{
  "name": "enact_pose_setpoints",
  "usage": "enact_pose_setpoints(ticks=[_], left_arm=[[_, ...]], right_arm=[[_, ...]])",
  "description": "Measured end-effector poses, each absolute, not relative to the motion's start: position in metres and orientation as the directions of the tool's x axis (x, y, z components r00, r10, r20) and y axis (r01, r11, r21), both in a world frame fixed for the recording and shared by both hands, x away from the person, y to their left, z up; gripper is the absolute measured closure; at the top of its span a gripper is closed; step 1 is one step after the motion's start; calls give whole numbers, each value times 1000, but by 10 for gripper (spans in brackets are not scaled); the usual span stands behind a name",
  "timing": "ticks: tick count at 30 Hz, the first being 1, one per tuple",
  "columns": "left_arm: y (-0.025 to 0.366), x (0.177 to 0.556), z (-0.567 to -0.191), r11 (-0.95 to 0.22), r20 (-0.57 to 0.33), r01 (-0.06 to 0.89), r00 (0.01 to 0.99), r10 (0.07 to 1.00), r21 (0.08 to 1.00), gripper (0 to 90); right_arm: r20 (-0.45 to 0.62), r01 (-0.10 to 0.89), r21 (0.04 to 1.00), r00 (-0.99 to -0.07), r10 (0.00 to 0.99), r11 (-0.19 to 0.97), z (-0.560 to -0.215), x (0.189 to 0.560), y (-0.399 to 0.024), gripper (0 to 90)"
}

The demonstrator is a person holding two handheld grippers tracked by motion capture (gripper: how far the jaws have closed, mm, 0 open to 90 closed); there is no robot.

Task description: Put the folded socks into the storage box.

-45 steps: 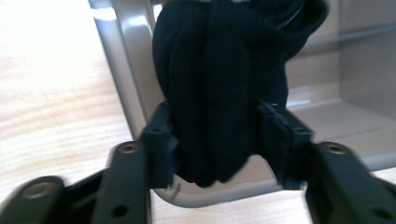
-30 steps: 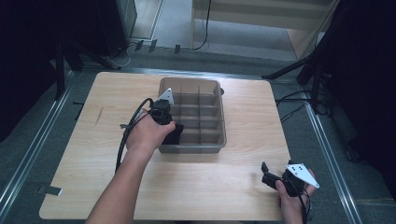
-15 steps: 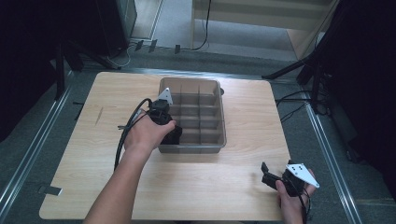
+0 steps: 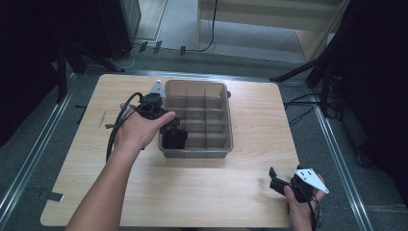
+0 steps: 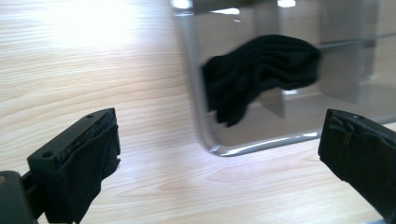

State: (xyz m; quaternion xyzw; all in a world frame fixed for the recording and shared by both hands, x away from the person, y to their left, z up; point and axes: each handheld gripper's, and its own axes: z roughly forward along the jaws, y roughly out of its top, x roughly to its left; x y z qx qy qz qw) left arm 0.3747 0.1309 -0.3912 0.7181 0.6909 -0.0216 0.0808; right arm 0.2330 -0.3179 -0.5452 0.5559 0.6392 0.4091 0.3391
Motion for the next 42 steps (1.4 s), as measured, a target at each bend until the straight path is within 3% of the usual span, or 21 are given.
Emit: enact_pose_setpoints(ticks=[11,25,32,42], left_arm=[[199,365,-385,30,-116,995,-20,993,92,0],[283,343,-408,122,-73,990,-117,990,66,0],[299,323,-430,169,-86,962,-154,984,216,0],[319,279,-483,248,-174,862,-189,966,442,0]], right_arm=[[15,435,899,-147,989,51,-545,233,-317,0],[14,438,897,-146,989,52,-545,234,-317,0],[13,439,897,-144,990,52,-545,234,-317,0],[14,436,898,-144,990,51,-545,234,-317,0]])
